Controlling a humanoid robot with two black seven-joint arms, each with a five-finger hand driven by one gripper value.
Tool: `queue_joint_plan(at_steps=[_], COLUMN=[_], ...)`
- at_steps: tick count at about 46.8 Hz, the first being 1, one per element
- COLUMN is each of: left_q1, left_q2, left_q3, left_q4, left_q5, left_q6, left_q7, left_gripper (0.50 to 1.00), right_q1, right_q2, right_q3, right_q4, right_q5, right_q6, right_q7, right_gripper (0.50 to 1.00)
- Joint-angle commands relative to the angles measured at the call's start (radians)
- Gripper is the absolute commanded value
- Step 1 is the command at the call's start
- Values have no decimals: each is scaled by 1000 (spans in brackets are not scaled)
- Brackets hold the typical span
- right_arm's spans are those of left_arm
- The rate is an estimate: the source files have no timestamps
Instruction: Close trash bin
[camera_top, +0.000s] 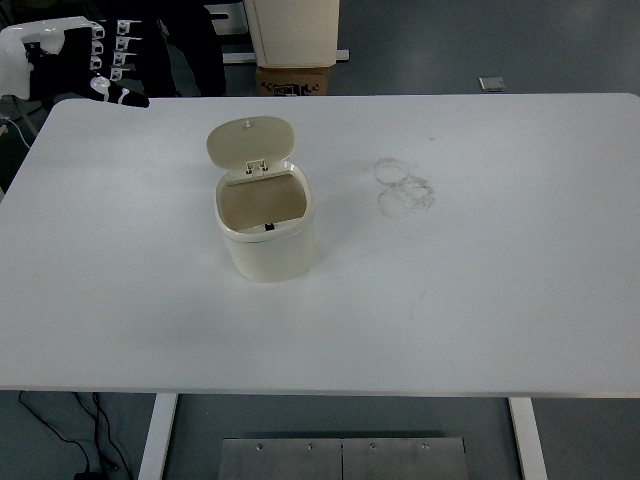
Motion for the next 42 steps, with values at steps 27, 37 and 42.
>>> queue_joint_plan(at_steps=[27, 37, 42], left_q1=[-111, -115, -117], left_q2=[-73, -91, -96], left_q3=[9, 9, 9], left_q4=[-45, -47, -47], left_q5=[140, 207, 227], left_q6=[-146, -157, -157], left_q7=[129, 129, 129], left_gripper=[1000, 1000, 1000], right_q1=[1, 1, -1], right_q2=[0, 0, 0], right_q3=[0, 0, 0], right_q4=[0, 0, 0], right_q5=[0, 0, 0], right_q6=[0, 0, 0], right_q7=[0, 0, 0], right_gripper=[991, 991, 991])
